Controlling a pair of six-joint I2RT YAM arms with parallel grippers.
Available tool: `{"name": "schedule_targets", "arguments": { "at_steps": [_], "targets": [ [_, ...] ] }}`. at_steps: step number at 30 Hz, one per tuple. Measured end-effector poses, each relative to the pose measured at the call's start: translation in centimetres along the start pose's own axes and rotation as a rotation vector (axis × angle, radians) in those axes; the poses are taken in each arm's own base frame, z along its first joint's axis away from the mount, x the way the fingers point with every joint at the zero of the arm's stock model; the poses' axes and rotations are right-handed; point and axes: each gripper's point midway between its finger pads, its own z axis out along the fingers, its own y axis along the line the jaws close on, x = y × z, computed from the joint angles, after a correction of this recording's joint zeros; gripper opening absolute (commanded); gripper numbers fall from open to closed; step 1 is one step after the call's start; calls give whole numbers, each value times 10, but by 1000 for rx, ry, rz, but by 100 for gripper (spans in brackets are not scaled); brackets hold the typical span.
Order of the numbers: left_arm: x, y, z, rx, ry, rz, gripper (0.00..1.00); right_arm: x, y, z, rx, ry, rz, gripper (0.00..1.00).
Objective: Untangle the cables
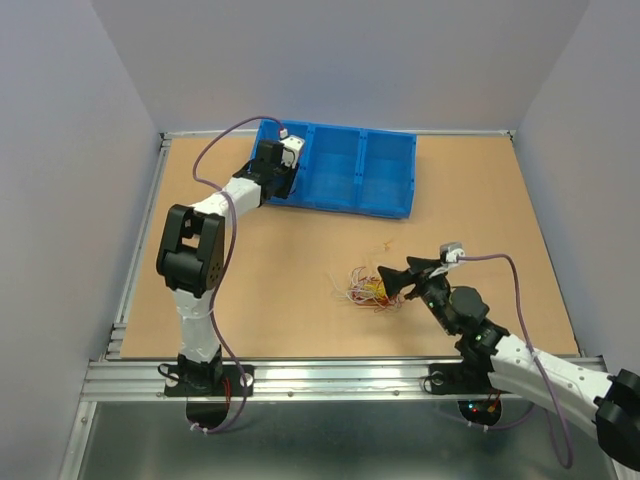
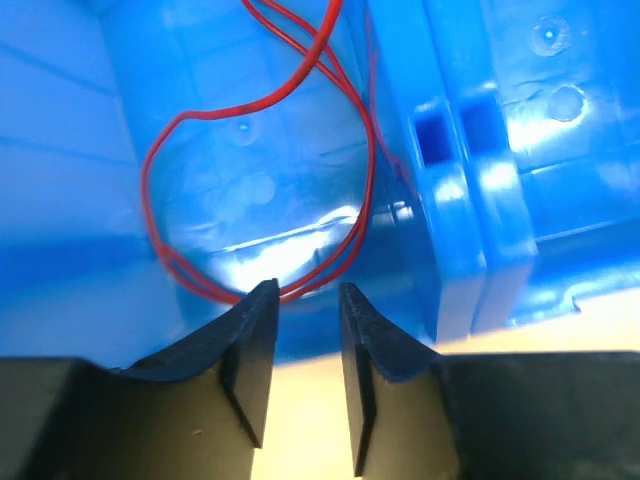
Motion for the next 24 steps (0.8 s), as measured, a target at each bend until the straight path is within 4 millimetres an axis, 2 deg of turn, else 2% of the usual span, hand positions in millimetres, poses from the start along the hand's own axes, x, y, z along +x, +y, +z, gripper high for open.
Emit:
{"name": "schedule_targets", "arguments": {
  "at_steps": [3,7,10,12,14,15,16,17,18,21,23,24],
  "targets": [
    [-11,5,-22,-21,-41,-4,56,20,-5,1,18,72,-13,93],
    [-30,9,-50,-35,-123,-7,57,55,-11,2,46,230,-35,82],
    [-44,6,-72,-21,-200,7,57,67,-11,7,70,306,-35,75],
    [-49,-6,-85,24,-243,55,57,70,-7,13,76,332,-28,67],
    [-53,-28,-97,91,-280,118,57,71,-5,16,74,344,-26,61],
    [-54,-53,-106,164,-313,186,57,72,-4,17,71,348,-23,55],
    [-53,-63,-109,190,-324,207,57,74,-3,18,65,354,-21,50],
    [-48,-88,-117,258,-345,272,57,77,-2,18,59,364,-24,46],
    [-41,-105,-122,307,-352,316,57,78,-1,18,53,365,-19,39],
    [-9,-163,-144,497,-382,491,59,76,3,20,34,359,-13,27],
    [15,-185,-155,594,-393,590,60,72,5,20,27,346,-6,27],
    [21,-189,-159,617,-400,617,60,70,6,21,23,338,-6,26]
  ]
}}
